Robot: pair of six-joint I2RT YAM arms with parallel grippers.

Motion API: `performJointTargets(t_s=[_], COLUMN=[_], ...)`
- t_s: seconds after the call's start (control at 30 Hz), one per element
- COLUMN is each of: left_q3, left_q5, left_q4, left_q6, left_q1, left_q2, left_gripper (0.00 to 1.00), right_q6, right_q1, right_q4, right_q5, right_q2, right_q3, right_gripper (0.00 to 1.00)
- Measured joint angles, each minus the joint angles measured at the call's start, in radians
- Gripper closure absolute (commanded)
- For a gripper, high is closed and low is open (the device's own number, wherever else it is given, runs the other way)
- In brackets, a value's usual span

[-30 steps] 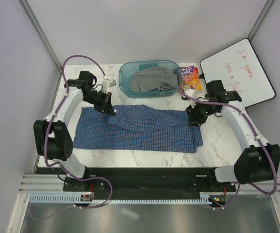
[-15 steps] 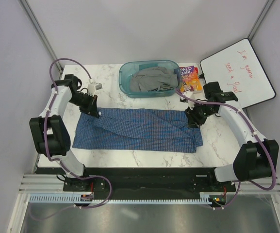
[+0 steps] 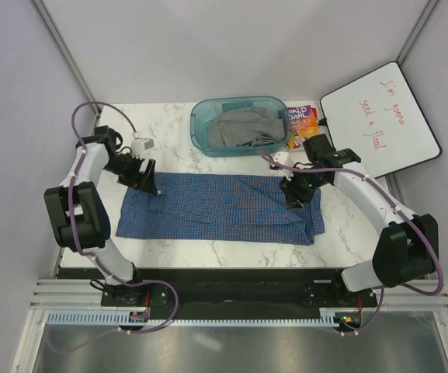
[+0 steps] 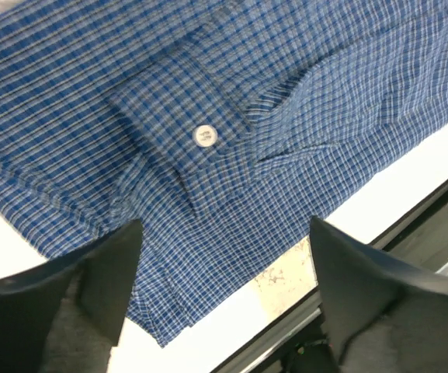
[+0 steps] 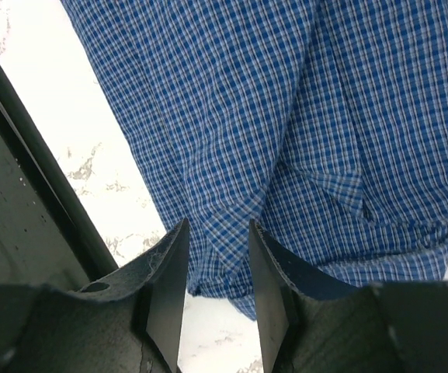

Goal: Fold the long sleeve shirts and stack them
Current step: Fold the shirt

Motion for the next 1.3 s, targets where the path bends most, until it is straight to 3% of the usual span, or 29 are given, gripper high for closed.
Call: performJointTargets(t_s=[0.13,0.43,0.77,1.3], left_q3=[-0.033,-0.189,-0.108,-0.056], left_q5=[0.034,0.122,0.176,0.059], left_q4=[0.044,0.244,0.071,0.084], left_q6=[-0.005,-0.155,-0.068,-0.013], left_q1=[0.053,0.164,0.304,0.346], left_q2=[-0.054,-0.397,-0.01,0.182], left_gripper=[0.01,0.01,0.02,0.0], right_q6=[0.039,0.161,0.3,0.392], right_q1=[0.056,0.2,0.347,0.424], right_q4=[0.035,0.151,0.248,0.335], right_q5=[0.003,0.032,0.089,0.123], right_q2=[0.03,0.186,0.389,0.563], right_q3=[0.007,0.134,0.276,0.296], right_gripper=[0.56,0.55,0.56,0.58])
